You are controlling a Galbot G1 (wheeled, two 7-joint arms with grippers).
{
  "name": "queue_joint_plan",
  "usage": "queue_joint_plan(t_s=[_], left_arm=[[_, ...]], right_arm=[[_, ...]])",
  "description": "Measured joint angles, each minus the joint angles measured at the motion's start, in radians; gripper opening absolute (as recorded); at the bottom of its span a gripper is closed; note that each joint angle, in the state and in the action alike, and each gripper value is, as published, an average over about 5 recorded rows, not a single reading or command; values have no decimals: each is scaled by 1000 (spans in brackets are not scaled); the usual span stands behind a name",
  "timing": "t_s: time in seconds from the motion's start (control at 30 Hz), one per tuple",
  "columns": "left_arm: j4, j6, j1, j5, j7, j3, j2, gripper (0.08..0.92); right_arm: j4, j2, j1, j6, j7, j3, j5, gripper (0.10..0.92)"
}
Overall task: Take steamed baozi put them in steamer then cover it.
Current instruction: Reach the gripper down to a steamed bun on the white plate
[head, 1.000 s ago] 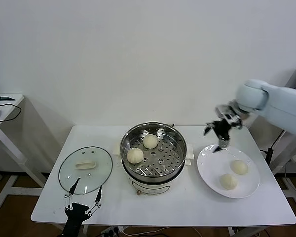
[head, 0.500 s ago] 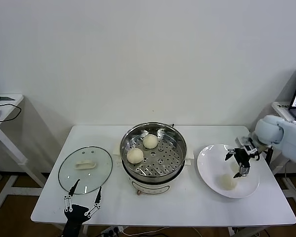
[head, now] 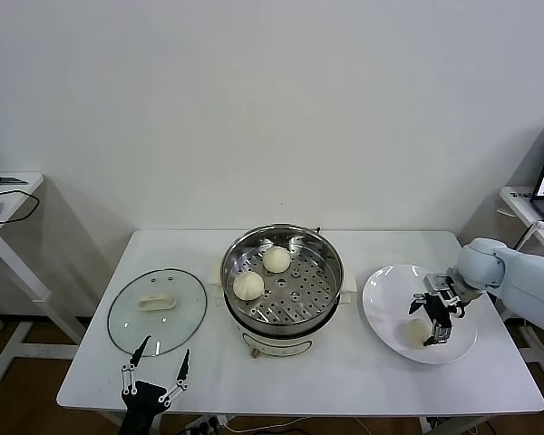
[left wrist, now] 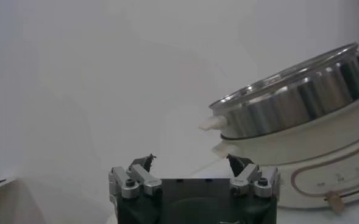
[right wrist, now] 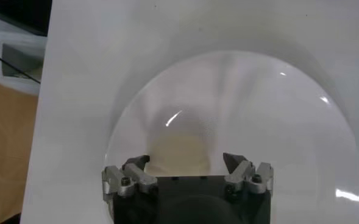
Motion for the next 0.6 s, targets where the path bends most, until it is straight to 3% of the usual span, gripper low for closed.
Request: queue_joint_plan(t_s=[0.6], left_arm=[[1,-5,-3,1,-2,-4,-2,823]], right_arm=[[18,0,16,-2,-14,18,-20,678]])
